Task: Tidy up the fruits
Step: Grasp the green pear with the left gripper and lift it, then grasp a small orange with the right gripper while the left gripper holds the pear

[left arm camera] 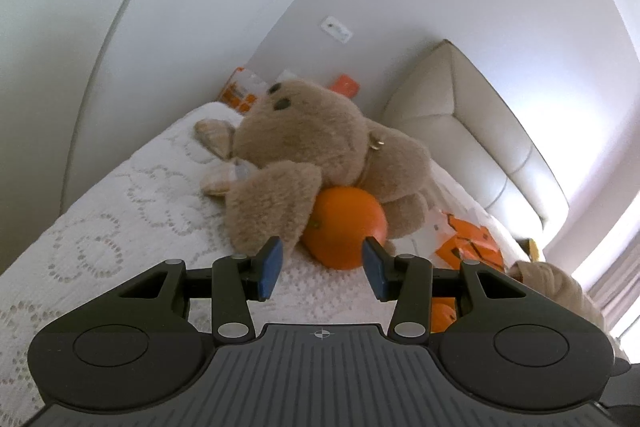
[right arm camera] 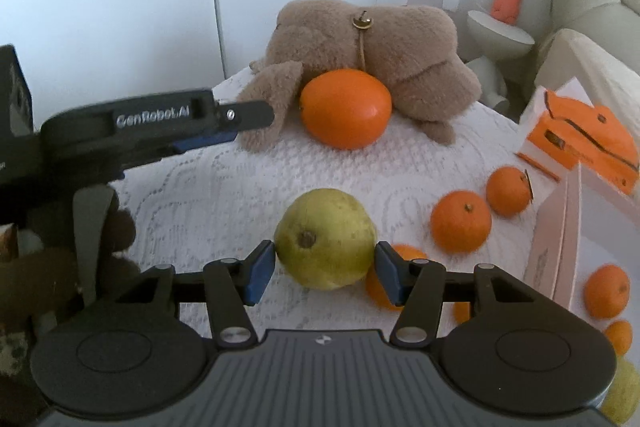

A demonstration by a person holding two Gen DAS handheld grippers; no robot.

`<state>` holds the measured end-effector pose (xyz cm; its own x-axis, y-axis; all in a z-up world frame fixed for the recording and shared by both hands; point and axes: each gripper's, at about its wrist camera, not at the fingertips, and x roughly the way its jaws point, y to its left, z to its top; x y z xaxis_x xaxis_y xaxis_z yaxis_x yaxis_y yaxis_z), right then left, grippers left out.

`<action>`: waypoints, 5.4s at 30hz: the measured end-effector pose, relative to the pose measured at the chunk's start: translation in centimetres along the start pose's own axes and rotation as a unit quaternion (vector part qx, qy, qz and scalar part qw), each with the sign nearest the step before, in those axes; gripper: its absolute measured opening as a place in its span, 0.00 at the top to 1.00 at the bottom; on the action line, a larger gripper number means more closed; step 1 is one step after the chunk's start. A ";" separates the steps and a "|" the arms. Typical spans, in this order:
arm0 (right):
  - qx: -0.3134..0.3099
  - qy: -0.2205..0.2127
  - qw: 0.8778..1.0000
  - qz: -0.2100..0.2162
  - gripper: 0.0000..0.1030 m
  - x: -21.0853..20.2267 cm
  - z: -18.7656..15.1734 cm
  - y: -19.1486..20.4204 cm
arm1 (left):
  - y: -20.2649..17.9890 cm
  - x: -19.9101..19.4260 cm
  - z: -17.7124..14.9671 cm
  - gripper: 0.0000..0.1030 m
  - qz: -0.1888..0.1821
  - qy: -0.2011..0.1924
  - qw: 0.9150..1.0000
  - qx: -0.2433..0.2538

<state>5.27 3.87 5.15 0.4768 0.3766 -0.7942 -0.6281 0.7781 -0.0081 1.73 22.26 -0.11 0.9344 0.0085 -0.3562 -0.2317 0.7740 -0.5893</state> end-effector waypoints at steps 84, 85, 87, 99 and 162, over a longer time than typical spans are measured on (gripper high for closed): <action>0.150 -0.108 0.983 0.013 0.16 -3.6 -13.3 -6.5 | -7.9 -1.3 -6.4 0.34 0.036 0.109 0.964 0.241; 0.148 -0.108 0.983 0.012 0.16 -3.6 -13.3 -6.4 | -7.7 -1.6 -6.1 0.34 0.049 0.099 0.963 0.246; 0.143 -0.105 0.984 0.012 0.14 -3.6 -13.2 -6.3 | -6.9 -2.3 -5.3 0.34 0.065 0.082 0.965 0.242; 0.068 -0.047 0.996 -0.030 0.00 -2.4 -12.2 -3.8 | -3.5 -3.9 -3.6 0.34 0.063 0.043 0.975 0.208; 0.016 -0.030 0.998 -0.054 0.61 -1.2 -5.8 -2.9 | -2.2 -2.8 -3.7 0.34 0.037 0.093 0.981 0.166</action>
<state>2.90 -1.77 2.60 0.5782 0.3181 -0.7513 -0.5510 0.8314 -0.0720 -1.40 18.15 -0.48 0.8454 -0.0189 -0.5338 -0.1674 0.9396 -0.2984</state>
